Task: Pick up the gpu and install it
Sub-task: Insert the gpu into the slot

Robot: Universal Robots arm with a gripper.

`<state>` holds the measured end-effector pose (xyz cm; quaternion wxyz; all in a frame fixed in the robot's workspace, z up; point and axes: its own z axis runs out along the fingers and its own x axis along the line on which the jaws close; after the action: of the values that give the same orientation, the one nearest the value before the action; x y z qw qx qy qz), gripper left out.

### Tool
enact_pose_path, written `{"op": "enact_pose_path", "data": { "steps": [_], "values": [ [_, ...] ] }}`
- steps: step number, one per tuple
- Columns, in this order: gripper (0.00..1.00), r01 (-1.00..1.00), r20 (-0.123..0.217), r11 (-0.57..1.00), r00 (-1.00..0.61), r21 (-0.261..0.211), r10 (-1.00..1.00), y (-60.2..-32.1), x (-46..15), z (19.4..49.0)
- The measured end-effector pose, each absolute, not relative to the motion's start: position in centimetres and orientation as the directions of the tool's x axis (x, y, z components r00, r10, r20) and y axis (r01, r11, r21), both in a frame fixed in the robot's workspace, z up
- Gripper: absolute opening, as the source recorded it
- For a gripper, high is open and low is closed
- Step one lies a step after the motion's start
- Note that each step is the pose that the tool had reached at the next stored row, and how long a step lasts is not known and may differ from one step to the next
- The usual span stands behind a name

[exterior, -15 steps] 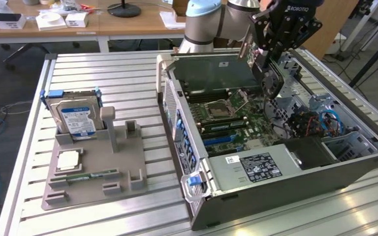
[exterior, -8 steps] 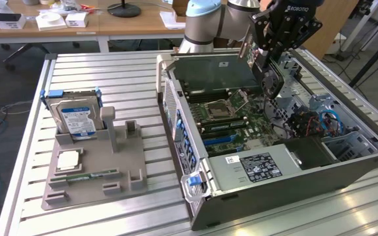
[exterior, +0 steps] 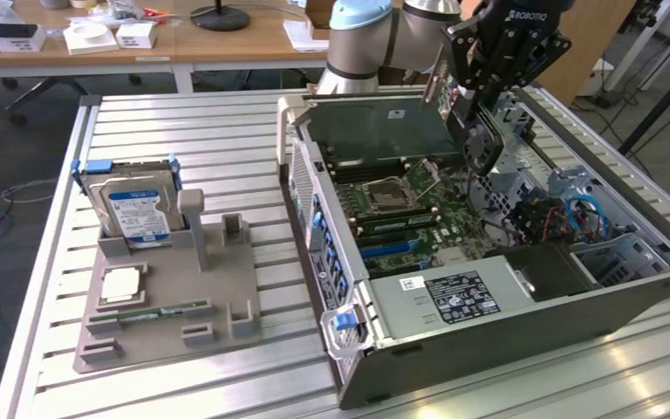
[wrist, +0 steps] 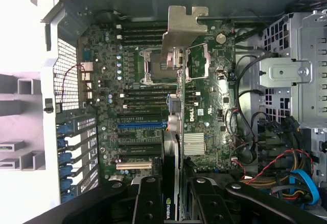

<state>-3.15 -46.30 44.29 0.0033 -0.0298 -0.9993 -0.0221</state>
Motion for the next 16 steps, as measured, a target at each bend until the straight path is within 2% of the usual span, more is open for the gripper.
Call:
{"op": "enact_pose_path", "data": {
  "steps": [7, 16],
  "values": [
    [0.26, 0.029, 0.008, 0.999, -1.0, 0.044, 0.029, -46.3, -3.15, 44.29],
    [0.26, -0.133, 0.008, 0.99, -0.991, 0.044, -0.133, -46.3, -3.15, 44.27]
  ]
}}
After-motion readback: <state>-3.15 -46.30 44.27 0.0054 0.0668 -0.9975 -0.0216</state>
